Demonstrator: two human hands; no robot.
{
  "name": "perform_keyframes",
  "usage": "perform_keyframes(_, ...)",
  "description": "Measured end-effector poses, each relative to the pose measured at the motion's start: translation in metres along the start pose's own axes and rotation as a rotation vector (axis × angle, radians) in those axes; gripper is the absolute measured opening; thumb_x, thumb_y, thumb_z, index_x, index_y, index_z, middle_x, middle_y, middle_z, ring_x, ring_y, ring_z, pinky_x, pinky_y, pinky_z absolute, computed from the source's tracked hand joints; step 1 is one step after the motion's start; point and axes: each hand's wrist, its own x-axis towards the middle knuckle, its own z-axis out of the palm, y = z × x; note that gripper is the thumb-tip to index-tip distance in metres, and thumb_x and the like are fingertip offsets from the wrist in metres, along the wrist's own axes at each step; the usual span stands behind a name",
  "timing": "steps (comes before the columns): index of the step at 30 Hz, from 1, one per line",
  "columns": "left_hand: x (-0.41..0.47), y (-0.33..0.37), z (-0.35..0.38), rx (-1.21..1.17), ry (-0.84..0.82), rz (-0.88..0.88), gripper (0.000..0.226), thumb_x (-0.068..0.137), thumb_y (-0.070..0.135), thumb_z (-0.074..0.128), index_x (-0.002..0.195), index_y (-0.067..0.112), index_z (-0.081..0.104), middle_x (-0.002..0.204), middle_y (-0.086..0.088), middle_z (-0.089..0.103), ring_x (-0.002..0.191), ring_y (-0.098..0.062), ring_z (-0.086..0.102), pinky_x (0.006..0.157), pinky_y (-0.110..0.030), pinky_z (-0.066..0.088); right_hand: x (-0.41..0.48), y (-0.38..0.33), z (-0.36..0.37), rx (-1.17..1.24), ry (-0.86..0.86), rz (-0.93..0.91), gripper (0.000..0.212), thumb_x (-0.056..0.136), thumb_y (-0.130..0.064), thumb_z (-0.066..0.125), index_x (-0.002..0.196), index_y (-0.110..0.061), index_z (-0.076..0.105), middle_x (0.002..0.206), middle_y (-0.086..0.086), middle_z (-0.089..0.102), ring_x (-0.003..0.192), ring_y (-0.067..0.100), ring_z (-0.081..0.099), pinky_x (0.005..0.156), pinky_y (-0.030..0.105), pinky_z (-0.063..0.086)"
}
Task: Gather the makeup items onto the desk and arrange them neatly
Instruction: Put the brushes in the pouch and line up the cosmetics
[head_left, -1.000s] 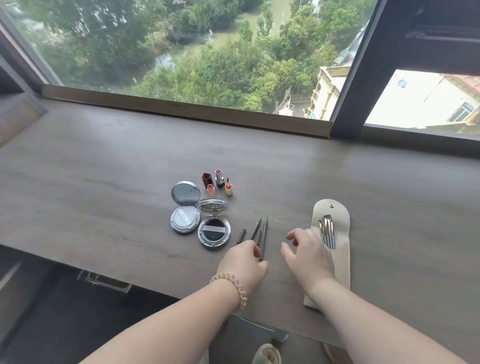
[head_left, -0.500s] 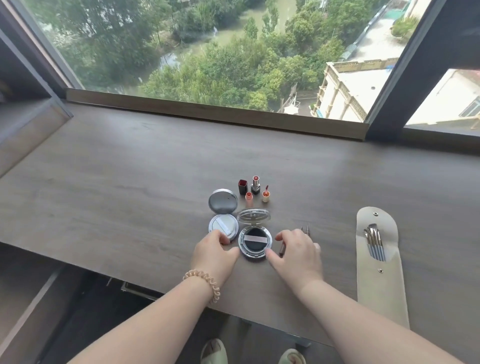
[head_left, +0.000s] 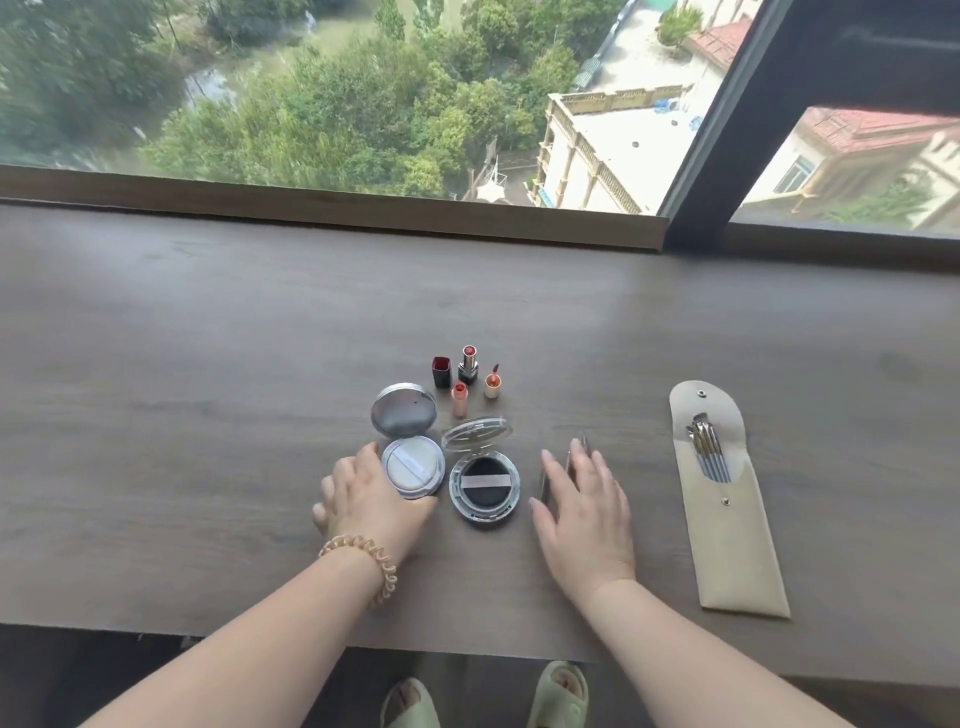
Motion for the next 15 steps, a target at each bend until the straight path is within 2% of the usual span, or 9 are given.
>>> perform_keyframes(3,0.002,0.001,0.005,0.023,-0.011,0.022,0.08,0.062,0.051,0.068,0.132,0.029,0.038,0.132,-0.002,0.043,0.125,-0.025,0.034,0.102,-0.041,0.029,-0.007,-0.003,0.008,-0.137,-0.18,-0.069,0.061,0.083,-0.057,0.032,0.135,-0.031,0.048,0.146,0.005,0.045,0.133,0.036,0.041,0.104,0.056,0.034)
perform_keyframes(5,0.002,0.001,0.006,0.03,-0.016,0.037,0.077,0.062,0.048,0.068,0.131,0.029,0.039,0.13,-0.003,0.044,0.124,-0.026,0.035,0.102,-0.042,0.029,-0.007,0.001,0.01,-0.17,-0.232,-0.086,0.064,0.08,-0.061,0.032,0.134,-0.032,0.048,0.144,0.005,0.047,0.131,0.037,0.043,0.104,0.058,0.033)
perform_keyframes(6,0.002,0.002,0.007,0.034,-0.019,0.047,0.076,0.062,0.046,0.067,0.131,0.03,0.04,0.129,-0.004,0.044,0.124,-0.027,0.035,0.102,-0.042,0.029,-0.007,0.004,0.009,-0.185,-0.245,-0.099,0.068,0.08,-0.063,0.028,0.138,-0.032,0.044,0.148,0.005,0.042,0.134,0.038,0.038,0.105,0.058,0.03)
perform_keyframes(8,0.002,0.003,0.009,0.036,-0.014,0.052,0.073,0.063,0.045,0.067,0.129,0.03,0.042,0.128,-0.005,0.045,0.123,-0.028,0.036,0.101,-0.043,0.03,-0.003,0.013,0.006,-0.213,-0.258,-0.161,0.079,0.078,-0.065,0.011,0.149,-0.032,0.017,0.159,0.003,0.01,0.145,0.035,0.009,0.113,0.055,0.011)
perform_keyframes(9,0.002,0.003,0.01,0.038,-0.009,0.049,0.072,0.063,0.045,0.068,0.129,0.029,0.042,0.128,-0.005,0.045,0.122,-0.029,0.036,0.101,-0.043,0.03,-0.001,0.018,0.006,-0.212,-0.255,-0.185,0.083,0.074,-0.066,0.002,0.15,-0.031,0.002,0.16,0.002,-0.006,0.146,0.031,-0.007,0.115,0.052,0.0)
perform_keyframes(10,0.001,0.004,0.011,0.04,-0.005,0.046,0.072,0.064,0.046,0.068,0.129,0.029,0.043,0.128,-0.006,0.045,0.122,-0.03,0.037,0.101,-0.043,0.03,0.0,0.024,0.006,-0.201,-0.253,-0.178,0.086,0.071,-0.067,-0.004,0.149,-0.031,-0.006,0.159,0.001,-0.015,0.145,0.028,-0.016,0.115,0.048,-0.005)
perform_keyframes(15,0.0,0.007,0.013,0.051,0.022,0.042,0.073,0.064,0.05,0.072,0.128,0.027,0.046,0.126,-0.009,0.048,0.122,-0.033,0.038,0.1,-0.045,0.031,0.005,0.051,0.0,-0.195,-0.229,-0.156,0.092,0.07,-0.069,-0.005,0.15,-0.025,-0.007,0.158,0.003,-0.018,0.144,0.025,-0.018,0.114,0.04,-0.011)
